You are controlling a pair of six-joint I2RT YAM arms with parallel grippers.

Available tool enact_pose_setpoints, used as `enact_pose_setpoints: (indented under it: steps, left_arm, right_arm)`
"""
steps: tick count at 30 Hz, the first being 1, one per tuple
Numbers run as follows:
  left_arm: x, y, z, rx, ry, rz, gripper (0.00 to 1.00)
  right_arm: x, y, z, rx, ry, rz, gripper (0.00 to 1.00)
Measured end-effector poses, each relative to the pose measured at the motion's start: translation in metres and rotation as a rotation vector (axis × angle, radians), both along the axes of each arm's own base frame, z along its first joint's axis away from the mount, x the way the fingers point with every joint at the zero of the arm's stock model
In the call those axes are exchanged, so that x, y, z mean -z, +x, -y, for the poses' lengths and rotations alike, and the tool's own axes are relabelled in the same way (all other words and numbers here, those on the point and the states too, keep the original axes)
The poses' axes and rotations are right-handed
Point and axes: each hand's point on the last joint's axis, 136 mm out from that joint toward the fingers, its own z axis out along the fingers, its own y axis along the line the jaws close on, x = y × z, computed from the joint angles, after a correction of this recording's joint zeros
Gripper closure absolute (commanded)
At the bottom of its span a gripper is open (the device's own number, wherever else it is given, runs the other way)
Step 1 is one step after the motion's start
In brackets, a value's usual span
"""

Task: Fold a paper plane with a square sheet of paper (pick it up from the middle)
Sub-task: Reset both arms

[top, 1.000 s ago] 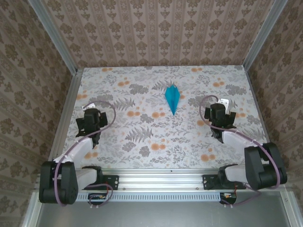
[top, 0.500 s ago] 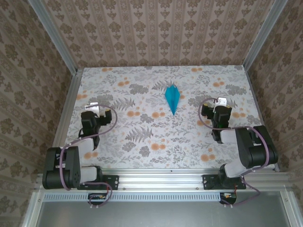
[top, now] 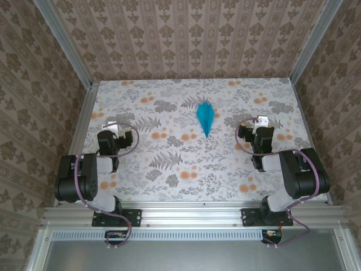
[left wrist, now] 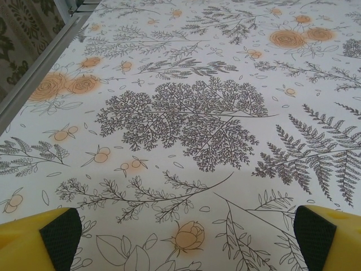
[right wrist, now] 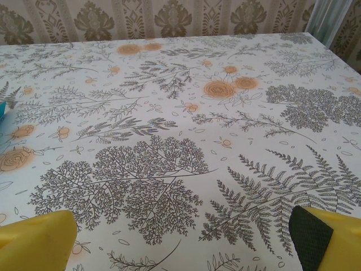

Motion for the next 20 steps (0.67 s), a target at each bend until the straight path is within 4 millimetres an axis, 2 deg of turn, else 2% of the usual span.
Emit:
enact_pose_setpoints:
  steps: [7, 20]
  left_arm:
    - [-0.014, 0.011, 0.012, 0.032, 0.035, 0.034, 0.0]
    - [-0.013, 0.011, 0.01, 0.029, 0.045, 0.031, 0.0]
  right_arm:
    - [0.0, 0.0, 0.0, 0.0, 0.0, 0.0, 0.0]
    - [-0.002, 0.001, 0.0, 0.0, 0.0, 0.01, 0.0]
